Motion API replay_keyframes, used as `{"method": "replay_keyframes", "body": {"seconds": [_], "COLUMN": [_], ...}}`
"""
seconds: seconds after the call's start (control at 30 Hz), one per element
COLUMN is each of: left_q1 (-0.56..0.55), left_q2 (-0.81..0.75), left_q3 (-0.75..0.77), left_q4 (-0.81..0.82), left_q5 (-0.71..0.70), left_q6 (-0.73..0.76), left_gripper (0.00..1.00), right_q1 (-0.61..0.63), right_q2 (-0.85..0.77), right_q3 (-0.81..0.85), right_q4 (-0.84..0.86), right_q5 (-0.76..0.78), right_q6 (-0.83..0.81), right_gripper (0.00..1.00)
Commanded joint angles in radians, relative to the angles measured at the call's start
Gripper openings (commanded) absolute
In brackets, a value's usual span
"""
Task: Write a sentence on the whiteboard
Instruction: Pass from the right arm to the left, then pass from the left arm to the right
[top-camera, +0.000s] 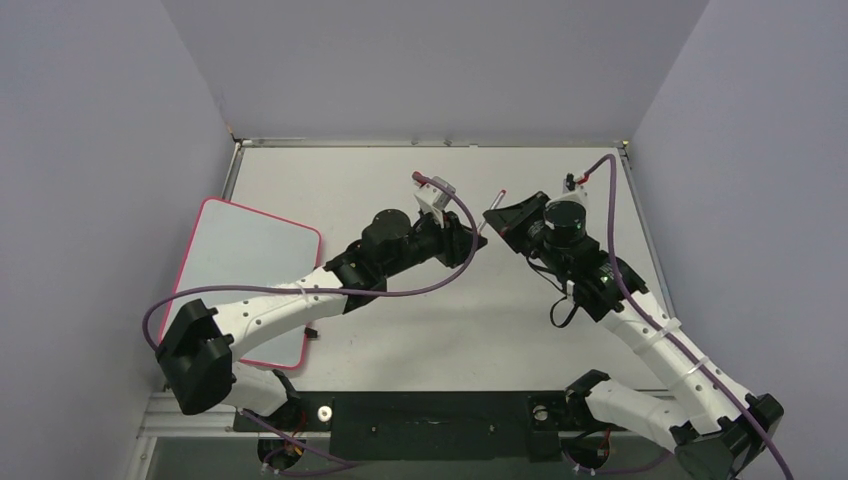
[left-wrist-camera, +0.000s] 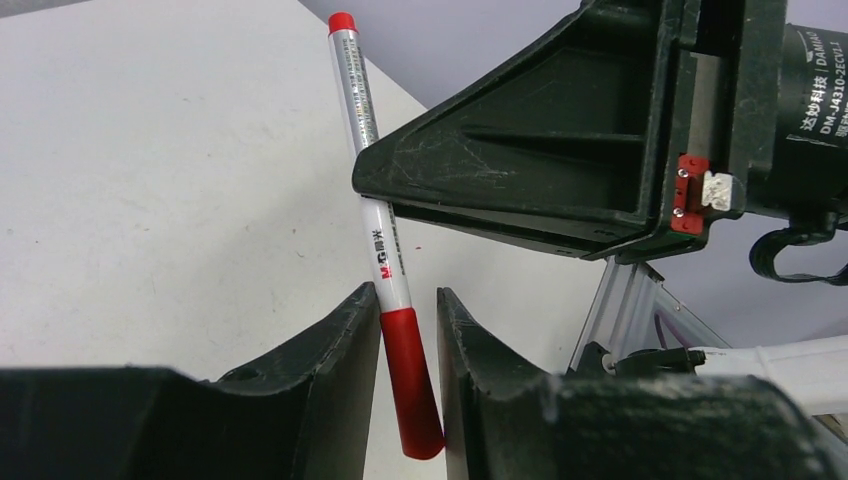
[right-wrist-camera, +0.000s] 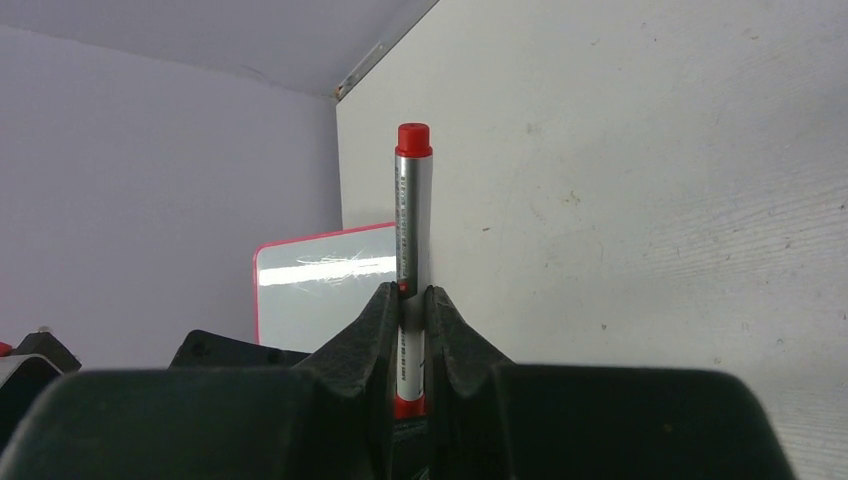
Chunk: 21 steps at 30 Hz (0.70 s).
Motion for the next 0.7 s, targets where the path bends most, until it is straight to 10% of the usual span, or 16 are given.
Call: {"method": "replay_keyframes", "body": {"seconds": [0.0,0.13,0.3,0.43,0.67], "left_q1": [-0.007,-0.007,-0.006,0.014,0.105], "left_q2": [0.011,0.012,-0.004,-0.052,-0.160], "left_q3": [0.052,0.065,0.107,0.158,0.223], "left_q4": [0.006,-0.032,-0.128,-0.250,-0.398], "left_q5": [0.027,0.029,0.071,0.181,0.476], "left_q6": [-0.014,-0.017,0.015,0.064,0.067], "left_gripper": [0.21,0.00,0.00,0.00,0.00], "right_q1": [0.009,0.008,0.009,0.007,-0.019], "right_q2": [-0.026,-0.031,-0.051,-0.057,-0.108], "right_q3": [-0.017,-0.021,-0.031,0.003,-0.018], "right_q4": [0.056,0.056,0.131,0.135,0.198], "right_q5": [-0.021,-0.014,-0.089,-0.218,-0.415], "right_q6": [0.013,0.012,-0.083,-0.220,-0.339], "right_gripper": [0.00,0.00,0.02,0.77,0.79]}}
